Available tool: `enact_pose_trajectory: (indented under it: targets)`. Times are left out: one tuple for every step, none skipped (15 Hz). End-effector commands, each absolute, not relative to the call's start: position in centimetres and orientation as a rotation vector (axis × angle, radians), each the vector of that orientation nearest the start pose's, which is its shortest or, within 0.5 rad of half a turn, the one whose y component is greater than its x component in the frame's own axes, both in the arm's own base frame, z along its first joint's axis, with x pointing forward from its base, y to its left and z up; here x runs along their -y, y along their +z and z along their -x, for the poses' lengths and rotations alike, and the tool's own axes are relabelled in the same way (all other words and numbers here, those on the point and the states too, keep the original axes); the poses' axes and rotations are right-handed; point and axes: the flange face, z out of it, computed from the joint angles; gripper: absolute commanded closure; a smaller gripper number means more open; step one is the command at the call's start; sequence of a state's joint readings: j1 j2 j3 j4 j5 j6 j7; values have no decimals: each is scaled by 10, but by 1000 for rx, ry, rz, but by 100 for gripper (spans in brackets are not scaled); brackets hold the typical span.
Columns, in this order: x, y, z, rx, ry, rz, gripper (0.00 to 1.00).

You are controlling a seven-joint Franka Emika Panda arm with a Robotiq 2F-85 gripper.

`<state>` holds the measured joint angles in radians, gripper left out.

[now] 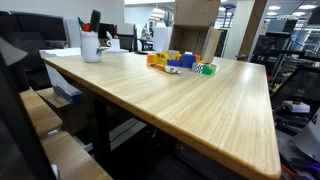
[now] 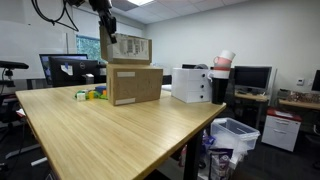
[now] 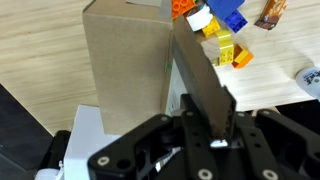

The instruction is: Pour the contents of the box onto the table

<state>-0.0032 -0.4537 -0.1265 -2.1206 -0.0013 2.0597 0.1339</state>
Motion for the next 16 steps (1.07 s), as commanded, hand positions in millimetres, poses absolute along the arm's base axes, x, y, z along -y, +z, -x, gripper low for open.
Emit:
enact_pose_trajectory:
  targets:
    - [93, 636, -439, -394, -607, 2927, 98]
    - [100, 635, -438, -403, -603, 2903, 98]
    - [105, 635, -437, -409, -602, 2883, 98]
    - [111, 635, -437, -410, -603, 2861, 98]
    - [116, 636, -436, -406, -607, 2838, 98]
    - [121, 636, -435, -409, -608, 2820, 98]
    - [128, 637, -434, -405, -613, 2791, 98]
    - [133, 637, -433, -407, -614, 2768, 98]
    - [142, 637, -431, -408, -621, 2725, 98]
    - [147, 636, -430, -410, -624, 2707, 98]
    - [151, 637, -429, -411, -624, 2686, 98]
    - [155, 637, -428, -414, -625, 2663, 98]
    - [159, 636, -426, -418, -629, 2639, 98]
    - [163, 637, -425, -421, -632, 2619, 98]
    - [167, 636, -424, -426, -634, 2598, 98]
    - [170, 635, -423, -436, -635, 2576, 98]
